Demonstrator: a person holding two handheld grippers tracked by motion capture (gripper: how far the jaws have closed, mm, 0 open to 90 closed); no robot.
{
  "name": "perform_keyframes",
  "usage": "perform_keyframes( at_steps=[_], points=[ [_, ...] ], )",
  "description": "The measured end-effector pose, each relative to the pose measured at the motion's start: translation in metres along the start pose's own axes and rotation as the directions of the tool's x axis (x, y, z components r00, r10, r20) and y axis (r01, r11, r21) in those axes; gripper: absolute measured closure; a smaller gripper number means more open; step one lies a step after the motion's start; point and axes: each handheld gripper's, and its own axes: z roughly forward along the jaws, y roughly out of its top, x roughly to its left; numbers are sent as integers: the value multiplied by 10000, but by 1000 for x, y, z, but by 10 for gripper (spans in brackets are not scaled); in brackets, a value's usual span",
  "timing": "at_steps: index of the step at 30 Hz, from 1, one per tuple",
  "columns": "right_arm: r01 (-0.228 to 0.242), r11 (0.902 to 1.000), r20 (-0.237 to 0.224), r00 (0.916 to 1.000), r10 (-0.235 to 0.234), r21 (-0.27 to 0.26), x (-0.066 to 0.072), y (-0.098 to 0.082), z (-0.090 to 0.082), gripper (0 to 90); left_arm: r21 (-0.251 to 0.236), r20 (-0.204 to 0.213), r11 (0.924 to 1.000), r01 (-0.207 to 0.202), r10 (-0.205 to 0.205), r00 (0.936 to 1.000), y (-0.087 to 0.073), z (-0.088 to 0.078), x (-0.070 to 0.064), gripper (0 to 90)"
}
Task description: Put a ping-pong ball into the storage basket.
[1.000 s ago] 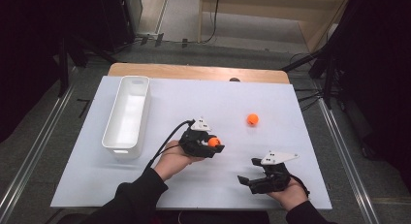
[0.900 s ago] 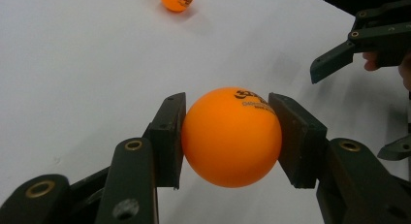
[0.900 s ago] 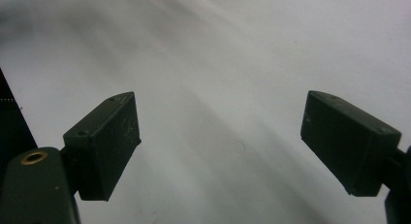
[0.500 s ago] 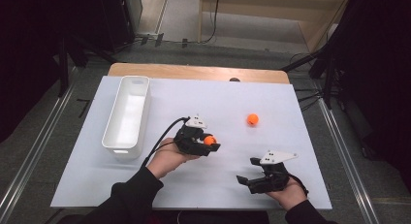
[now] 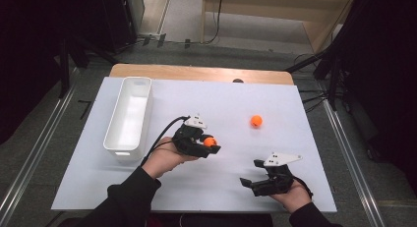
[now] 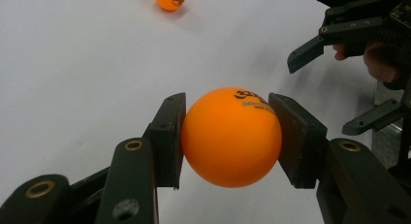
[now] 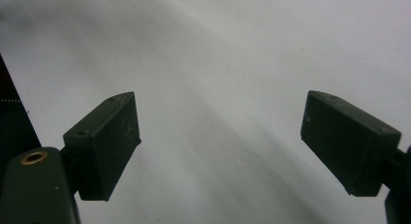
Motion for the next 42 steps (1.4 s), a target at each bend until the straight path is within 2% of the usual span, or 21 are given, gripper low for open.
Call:
perform_keyframes(
  at_steps=[5,15,18,21,24,27,31,35,39,42],
  points=[
    [28,10000,6,10000,-28,-51,-1,0,0,124,27,81,10000,14,-15,10000,1,-3,0,512],
    [2,10000,-21,10000,-2,8,0,0,0,124,173,-23,9995,-277,277,9996,4,-12,2,511],
    [4,10000,-19,10000,-4,9,0,0,0,125,133,30,9997,-203,202,9998,4,-14,4,511],
    [1,10000,-6,10000,-1,19,0,-1,0,124,246,85,9987,-435,433,9990,3,-16,5,511],
    [10,10000,-3,10000,-10,19,0,-1,0,125,223,97,9987,-456,454,9989,4,-19,5,511],
    [33,10000,3,10000,-33,26,0,-1,0,124,241,265,9989,-404,397,9989,4,-22,7,511],
    [26,10000,-5,10000,-26,38,0,0,0,124,274,734,9991,-330,309,9968,4,-26,7,510],
    [24,10000,54,10000,-24,34,0,-1,0,124,456,629,9973,-582,553,9965,7,-32,3,510],
    [42,10000,43,10000,-42,-4,-1,0,0,125,514,339,9958,-763,747,9966,9,-37,3,511],
    [56,10000,44,10000,-56,-1,0,-1,0,125,516,198,9958,-759,750,9970,10,-40,3,511]
  ],
)
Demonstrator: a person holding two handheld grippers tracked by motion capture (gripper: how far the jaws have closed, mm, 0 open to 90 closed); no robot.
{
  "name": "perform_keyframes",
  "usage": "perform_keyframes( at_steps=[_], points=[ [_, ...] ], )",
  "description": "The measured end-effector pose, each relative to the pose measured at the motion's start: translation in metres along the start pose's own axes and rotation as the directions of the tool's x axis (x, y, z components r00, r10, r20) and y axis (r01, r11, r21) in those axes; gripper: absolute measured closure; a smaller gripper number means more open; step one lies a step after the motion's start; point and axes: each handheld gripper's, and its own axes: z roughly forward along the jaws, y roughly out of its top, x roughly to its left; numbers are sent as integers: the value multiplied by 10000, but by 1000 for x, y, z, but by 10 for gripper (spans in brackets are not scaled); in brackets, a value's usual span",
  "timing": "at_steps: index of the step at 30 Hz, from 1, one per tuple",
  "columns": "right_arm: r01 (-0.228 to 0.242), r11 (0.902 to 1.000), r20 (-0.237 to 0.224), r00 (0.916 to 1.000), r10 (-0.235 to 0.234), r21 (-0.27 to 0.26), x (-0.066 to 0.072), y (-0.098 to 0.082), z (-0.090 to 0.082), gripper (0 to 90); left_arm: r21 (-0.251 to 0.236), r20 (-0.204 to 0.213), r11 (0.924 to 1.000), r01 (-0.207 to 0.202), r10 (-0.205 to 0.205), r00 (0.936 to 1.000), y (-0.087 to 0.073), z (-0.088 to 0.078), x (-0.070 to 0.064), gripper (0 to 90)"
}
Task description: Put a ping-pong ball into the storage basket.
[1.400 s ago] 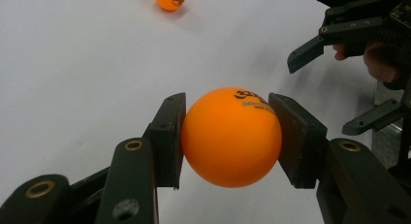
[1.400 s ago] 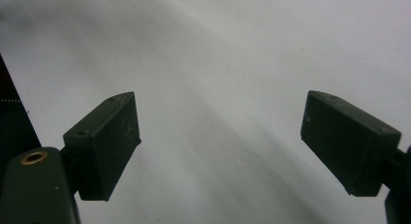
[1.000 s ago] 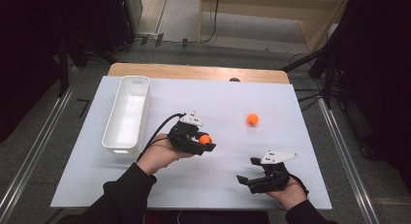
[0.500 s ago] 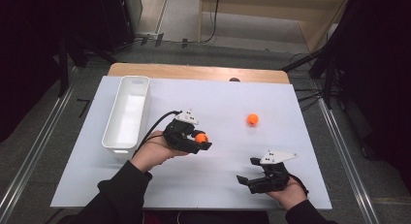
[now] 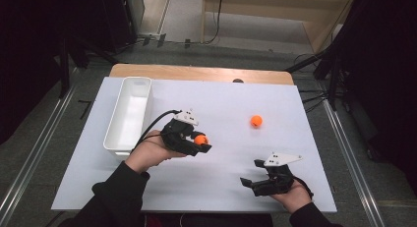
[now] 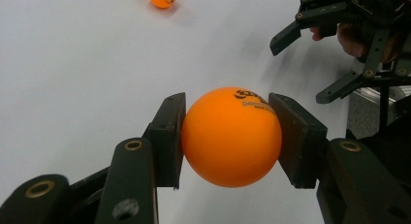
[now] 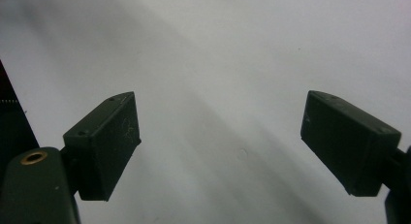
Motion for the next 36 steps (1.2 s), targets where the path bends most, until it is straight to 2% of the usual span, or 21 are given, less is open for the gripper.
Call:
perform_keyframes(
  at_steps=[5,9,17,36],
  points=[
    [-15,10000,-19,10000,15,29,0,0,0,124,10,-143,9999,100,-100,9998,0,-5,2,511],
    [24,10000,-26,10000,-24,18,0,0,0,125,198,-418,9998,56,-47,9991,0,-9,4,511],
    [27,10000,-16,10000,-27,23,0,0,1,125,89,-389,9996,249,-246,9989,-2,-15,8,511],
    [58,10000,-47,10000,-57,52,1,0,1,124,-107,-918,9990,444,-452,9948,-6,-36,22,511]
  ],
)
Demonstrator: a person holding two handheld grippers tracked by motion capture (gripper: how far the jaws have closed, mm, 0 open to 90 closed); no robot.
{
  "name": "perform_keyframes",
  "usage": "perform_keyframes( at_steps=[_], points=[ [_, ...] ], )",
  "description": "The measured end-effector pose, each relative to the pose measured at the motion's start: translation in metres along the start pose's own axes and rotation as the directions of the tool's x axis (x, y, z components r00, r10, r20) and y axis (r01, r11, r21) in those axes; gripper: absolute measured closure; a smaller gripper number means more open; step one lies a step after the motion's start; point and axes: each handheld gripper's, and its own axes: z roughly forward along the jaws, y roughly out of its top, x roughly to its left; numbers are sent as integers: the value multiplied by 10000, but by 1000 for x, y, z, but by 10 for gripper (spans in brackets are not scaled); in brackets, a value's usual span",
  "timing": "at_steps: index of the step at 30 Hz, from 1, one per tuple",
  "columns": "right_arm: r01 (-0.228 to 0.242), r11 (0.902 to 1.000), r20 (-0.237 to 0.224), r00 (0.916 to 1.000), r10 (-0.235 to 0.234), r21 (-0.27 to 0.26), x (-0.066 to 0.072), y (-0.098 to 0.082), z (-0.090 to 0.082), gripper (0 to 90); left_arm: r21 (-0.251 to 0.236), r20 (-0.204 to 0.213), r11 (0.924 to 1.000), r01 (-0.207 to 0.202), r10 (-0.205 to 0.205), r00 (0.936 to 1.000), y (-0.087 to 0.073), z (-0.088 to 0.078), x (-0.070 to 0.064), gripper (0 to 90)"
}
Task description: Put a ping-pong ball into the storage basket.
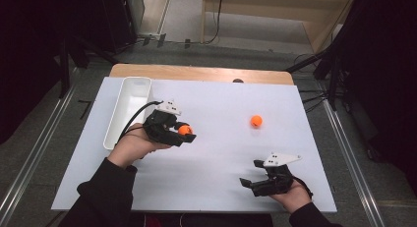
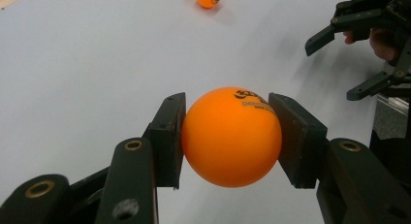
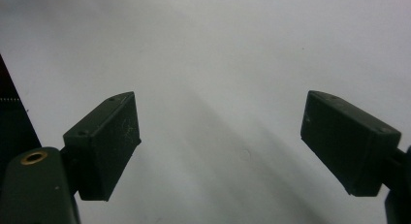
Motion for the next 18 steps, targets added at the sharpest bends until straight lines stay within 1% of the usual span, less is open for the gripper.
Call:
perform_keyframes(
  at_steps=[3,9,11,15,18],
  points=[
    [6,10000,-2,10000,-6,5,0,0,0,125,-47,-230,9999,111,-112,9997,0,-2,2,510],
    [-3,10000,-10,10000,3,10,0,0,0,124,-89,-515,9992,390,-394,9979,0,-6,7,511],
    [4,10000,0,10000,-4,3,0,0,0,124,-145,-621,9984,541,-549,9966,0,-7,8,511],
    [3,10000,-5,10000,-3,5,0,0,0,124,-286,-886,9962,824,-846,9925,0,-9,10,511],
    [0,10000,-20,10000,0,12,0,0,0,125,-352,-1155,9929,1132,-1165,9864,2,-10,12,512]
  ],
)
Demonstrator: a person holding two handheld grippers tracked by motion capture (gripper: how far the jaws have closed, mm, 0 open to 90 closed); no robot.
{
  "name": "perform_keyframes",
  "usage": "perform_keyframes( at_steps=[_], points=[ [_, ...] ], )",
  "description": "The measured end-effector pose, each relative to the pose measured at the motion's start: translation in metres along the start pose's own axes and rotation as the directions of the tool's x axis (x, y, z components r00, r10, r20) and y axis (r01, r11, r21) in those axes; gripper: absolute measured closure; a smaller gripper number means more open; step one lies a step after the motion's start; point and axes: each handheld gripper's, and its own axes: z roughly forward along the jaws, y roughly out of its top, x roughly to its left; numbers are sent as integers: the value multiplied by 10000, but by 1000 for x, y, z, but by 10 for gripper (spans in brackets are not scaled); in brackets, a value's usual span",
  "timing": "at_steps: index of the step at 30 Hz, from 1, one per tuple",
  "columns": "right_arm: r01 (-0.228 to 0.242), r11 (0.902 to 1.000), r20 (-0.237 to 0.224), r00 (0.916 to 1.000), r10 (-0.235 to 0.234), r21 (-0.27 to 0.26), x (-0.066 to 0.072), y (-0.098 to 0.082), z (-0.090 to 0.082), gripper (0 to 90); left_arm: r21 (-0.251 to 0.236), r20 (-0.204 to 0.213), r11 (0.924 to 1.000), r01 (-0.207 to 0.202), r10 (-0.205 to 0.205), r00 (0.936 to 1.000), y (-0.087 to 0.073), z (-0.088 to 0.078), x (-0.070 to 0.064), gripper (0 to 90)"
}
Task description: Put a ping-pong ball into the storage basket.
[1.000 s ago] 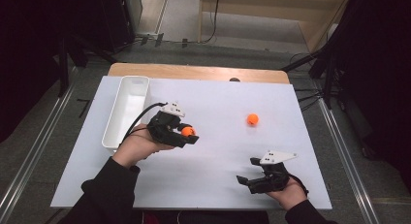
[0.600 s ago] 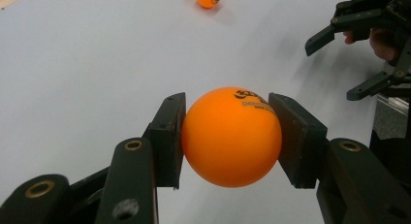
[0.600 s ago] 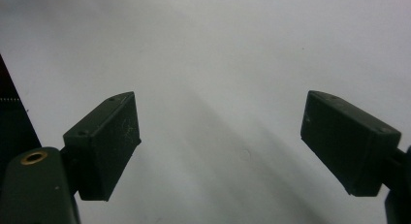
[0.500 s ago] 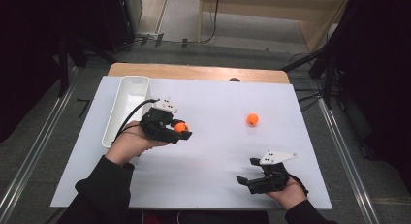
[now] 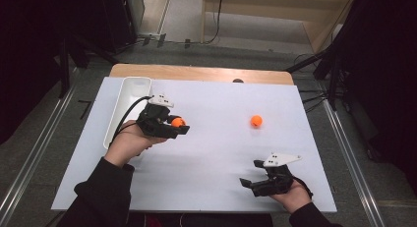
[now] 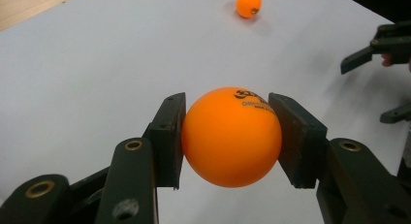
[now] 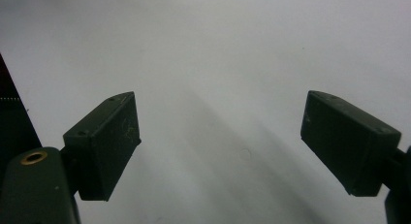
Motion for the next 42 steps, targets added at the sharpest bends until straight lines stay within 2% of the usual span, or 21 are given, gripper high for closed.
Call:
perform_keyframes(
  at_steps=[8,13,20,23,26,38,42],
  points=[
    [-31,10000,1,10000,31,31,0,0,0,124,-251,-220,9992,323,-329,9992,1,-5,4,512],
    [3,10000,10,10000,-3,7,0,0,0,125,-415,-701,9983,405,-433,9966,2,-7,6,512],
    [-44,10000,-11,10000,44,40,0,0,0,125,-584,-835,9958,700,-747,9937,3,-12,9,512],
    [-3,10000,7,10000,3,18,0,0,0,125,-554,-1010,9952,806,-859,9912,3,-13,11,512],
    [-39,10000,-4,10000,39,40,0,0,0,125,-584,-1375,9952,784,-858,9868,2,-14,14,512],
    [9,10000,-13,10000,-9,50,0,0,0,125,-762,-1470,9911,1096,-1199,9819,0,-20,22,512],
    [-18,10000,-6,10000,18,57,0,0,0,125,-790,-1615,9894,1217,-1332,9778,-1,-22,26,511]
  ],
)
